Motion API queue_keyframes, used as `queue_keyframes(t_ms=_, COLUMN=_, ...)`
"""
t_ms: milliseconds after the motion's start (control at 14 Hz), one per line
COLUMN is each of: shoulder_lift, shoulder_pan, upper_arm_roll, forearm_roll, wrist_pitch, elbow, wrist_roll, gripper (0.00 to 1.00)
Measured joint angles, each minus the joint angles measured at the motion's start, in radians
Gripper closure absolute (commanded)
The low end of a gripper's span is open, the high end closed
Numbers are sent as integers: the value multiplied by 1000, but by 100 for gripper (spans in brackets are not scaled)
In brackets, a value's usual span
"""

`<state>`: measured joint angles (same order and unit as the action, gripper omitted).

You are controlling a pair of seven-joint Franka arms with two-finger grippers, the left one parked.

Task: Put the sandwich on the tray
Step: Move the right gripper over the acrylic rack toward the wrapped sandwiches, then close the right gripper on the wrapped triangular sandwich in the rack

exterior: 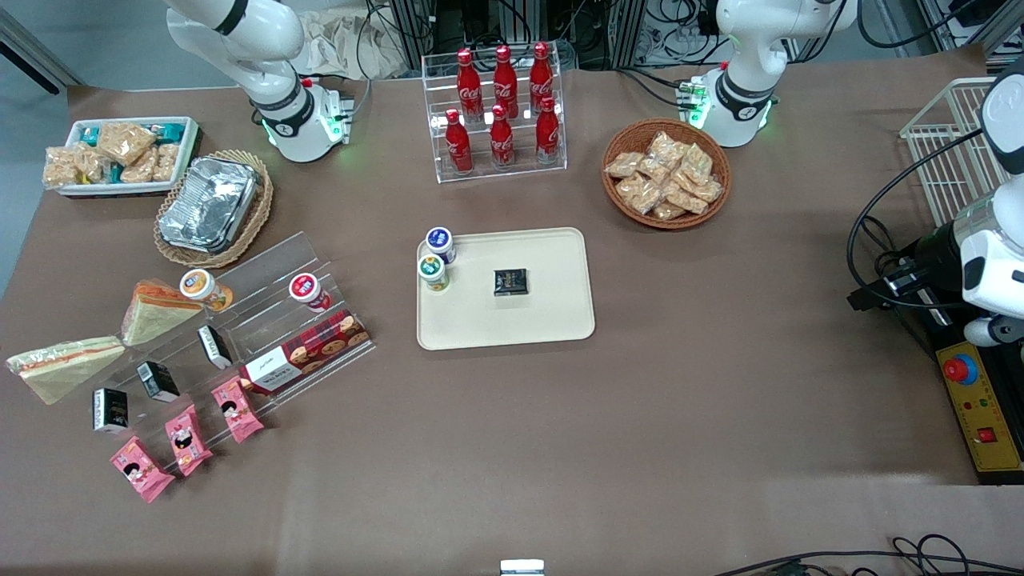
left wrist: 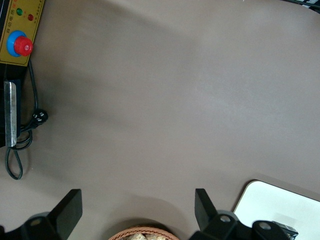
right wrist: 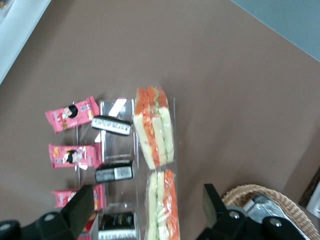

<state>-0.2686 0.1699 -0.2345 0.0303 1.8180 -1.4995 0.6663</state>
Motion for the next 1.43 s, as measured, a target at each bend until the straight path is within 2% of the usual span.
queue_keyframes(t_ms=500, shoulder_lift=-17, shoulder_pan=38, upper_arm_roll=0, forearm_roll=-1, wrist_pitch=145, elbow=-116, wrist_roll=-3, gripper=3)
queue_keyframes(t_ms=1214, shoulder_lift=-124, shoulder_pan=41, upper_arm_roll=4, forearm_roll=-28, wrist_pitch=332, elbow=-150, wrist_roll=-36, gripper=3)
queue_keyframes(t_ms=1429, shoulder_lift=-151, shoulder_pan=62, upper_arm_roll=3, forearm_roll=-59, wrist_pitch=415, elbow=-184, wrist_roll=-84, gripper=4)
